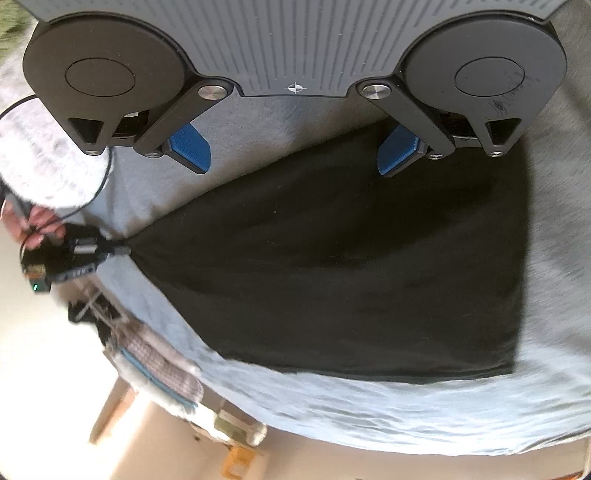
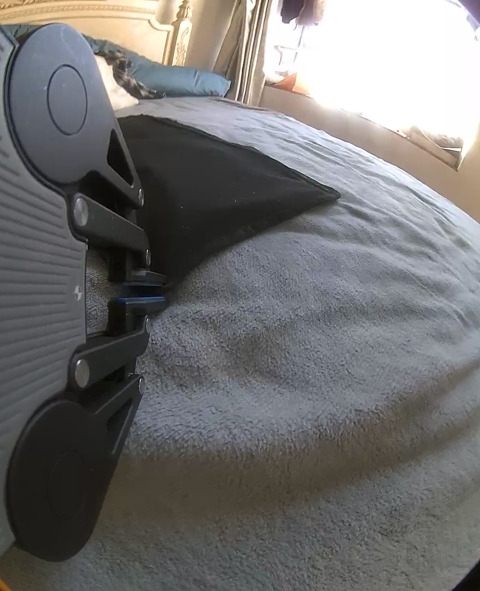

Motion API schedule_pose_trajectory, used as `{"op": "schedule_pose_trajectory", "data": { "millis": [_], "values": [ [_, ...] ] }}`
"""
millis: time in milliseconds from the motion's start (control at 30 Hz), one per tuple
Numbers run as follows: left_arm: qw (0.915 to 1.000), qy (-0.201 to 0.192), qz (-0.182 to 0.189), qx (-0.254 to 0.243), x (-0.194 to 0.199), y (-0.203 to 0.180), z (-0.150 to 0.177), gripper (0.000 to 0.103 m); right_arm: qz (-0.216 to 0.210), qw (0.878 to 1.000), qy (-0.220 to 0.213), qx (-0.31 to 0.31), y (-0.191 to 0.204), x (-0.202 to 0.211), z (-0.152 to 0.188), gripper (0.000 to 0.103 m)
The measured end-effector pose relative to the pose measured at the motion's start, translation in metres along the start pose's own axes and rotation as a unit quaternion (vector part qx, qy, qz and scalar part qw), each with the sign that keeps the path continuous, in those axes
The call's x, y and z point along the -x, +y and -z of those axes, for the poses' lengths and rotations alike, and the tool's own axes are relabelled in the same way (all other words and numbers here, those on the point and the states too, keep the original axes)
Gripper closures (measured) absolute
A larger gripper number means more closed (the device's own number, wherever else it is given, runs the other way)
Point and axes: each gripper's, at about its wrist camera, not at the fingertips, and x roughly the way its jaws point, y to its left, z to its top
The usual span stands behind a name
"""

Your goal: Fold clothes

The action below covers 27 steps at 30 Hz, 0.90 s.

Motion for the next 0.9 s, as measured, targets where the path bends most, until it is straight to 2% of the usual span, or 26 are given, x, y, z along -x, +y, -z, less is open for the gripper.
{"op": "schedule_pose_trajectory", "data": {
  "millis": [133, 267, 333, 400, 467, 567, 733, 833, 867, 900],
  "values": [
    [0.9988, -0.019, -0.030, 0.035, 0.032, 0.015, 0.011, 0.005, 0.004, 1.000, -0.001, -0.001, 0.001, 0.000, 0.001, 0.099],
    [0.9927, -0.034, -0.063, 0.097, 0.054, 0.034, 0.025, 0.006, 0.003, 1.000, -0.001, -0.007, -0.002, -0.001, 0.001, 0.099],
    [0.9883, -0.041, -0.078, 0.125, 0.057, 0.041, 0.028, 0.010, 0.004, 1.000, -0.001, -0.009, -0.002, -0.002, 0.001, 0.099],
    [0.9834, -0.043, -0.088, 0.153, 0.056, 0.047, 0.029, 0.024, 0.006, 1.000, -0.001, -0.008, -0.001, -0.002, 0.001, 0.099],
    [0.9791, -0.044, -0.087, 0.178, 0.053, 0.053, 0.029, 0.028, 0.008, 1.000, -0.002, -0.007, -0.001, -0.002, 0.001, 0.099],
    [0.9745, -0.044, -0.095, 0.199, 0.047, 0.060, 0.029, 0.041, 0.009, 1.000, -0.003, -0.008, -0.001, -0.003, 0.002, 0.099],
    [0.9675, -0.057, -0.106, 0.223, 0.045, 0.066, 0.030, 0.050, 0.011, 1.000, -0.003, -0.008, 0.000, -0.004, 0.001, 0.099],
    [0.9641, -0.065, -0.116, 0.230, 0.043, 0.068, 0.030, 0.075, 0.012, 1.000, -0.002, -0.009, 0.000, -0.005, 0.001, 0.099],
    [0.9633, -0.067, -0.120, 0.231, 0.042, 0.069, 0.030, 0.093, 0.013, 1.000, -0.002, -0.009, 0.000, -0.005, 0.001, 0.099],
    [0.9629, -0.068, -0.124, 0.230, 0.042, 0.069, 0.030, 0.097, 0.013, 1.000, -0.001, -0.009, 0.000, -0.005, 0.000, 0.099]
  ]
}}
